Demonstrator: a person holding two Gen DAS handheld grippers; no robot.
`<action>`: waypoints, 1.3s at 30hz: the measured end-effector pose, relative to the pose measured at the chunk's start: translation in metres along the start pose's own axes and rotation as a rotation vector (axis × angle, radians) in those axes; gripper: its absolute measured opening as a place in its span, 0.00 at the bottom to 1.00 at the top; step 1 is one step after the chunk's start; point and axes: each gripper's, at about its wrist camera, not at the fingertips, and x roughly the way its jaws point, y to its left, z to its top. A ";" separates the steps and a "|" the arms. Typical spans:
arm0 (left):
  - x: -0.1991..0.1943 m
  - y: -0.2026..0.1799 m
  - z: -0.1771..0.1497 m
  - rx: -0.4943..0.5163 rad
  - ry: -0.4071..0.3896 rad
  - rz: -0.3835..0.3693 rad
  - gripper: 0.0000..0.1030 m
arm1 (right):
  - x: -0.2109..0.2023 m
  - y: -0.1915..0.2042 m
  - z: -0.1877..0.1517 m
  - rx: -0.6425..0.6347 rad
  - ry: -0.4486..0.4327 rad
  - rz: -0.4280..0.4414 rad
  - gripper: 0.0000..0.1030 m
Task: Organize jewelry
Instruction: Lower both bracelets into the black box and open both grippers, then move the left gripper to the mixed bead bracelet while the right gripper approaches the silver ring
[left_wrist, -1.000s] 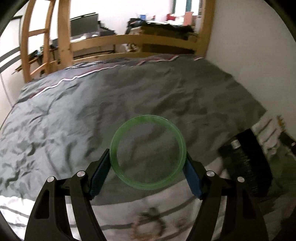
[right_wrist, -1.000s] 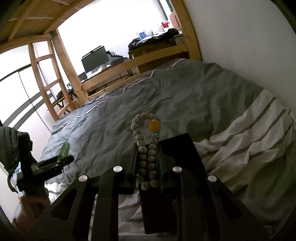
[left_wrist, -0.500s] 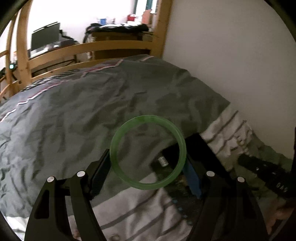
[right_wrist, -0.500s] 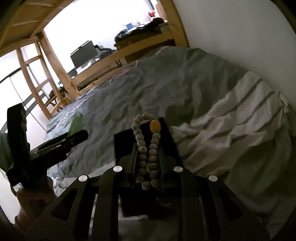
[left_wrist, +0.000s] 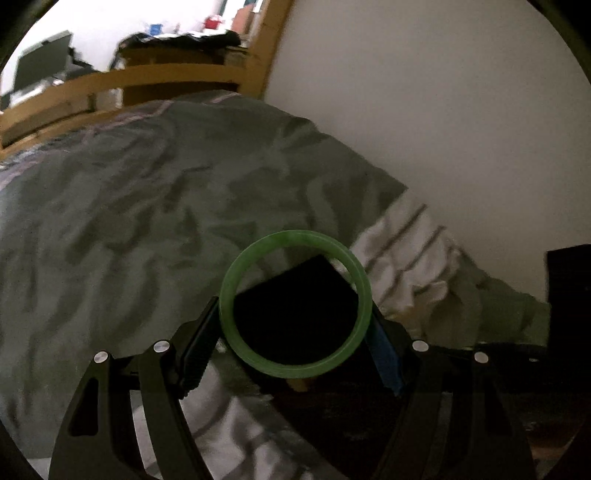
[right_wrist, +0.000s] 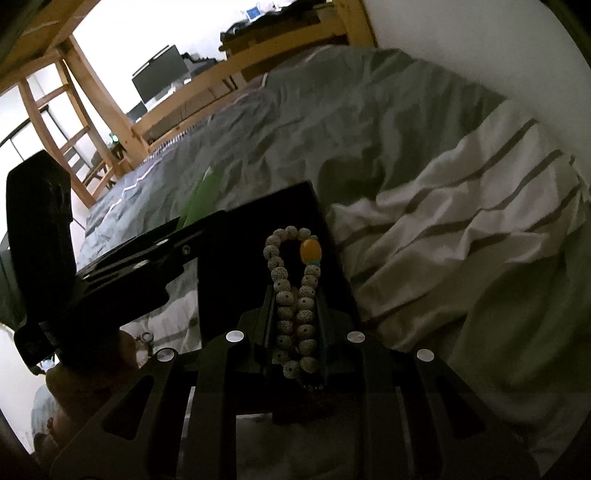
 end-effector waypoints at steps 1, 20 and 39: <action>0.002 0.000 -0.001 -0.001 -0.001 -0.024 0.70 | 0.003 0.000 -0.001 -0.002 0.009 -0.002 0.20; -0.013 -0.001 -0.003 0.003 0.020 -0.110 0.87 | 0.011 0.004 -0.003 -0.020 -0.021 -0.028 0.71; -0.184 0.058 -0.042 0.011 -0.026 0.319 0.94 | -0.033 0.057 -0.003 -0.158 -0.302 0.089 0.88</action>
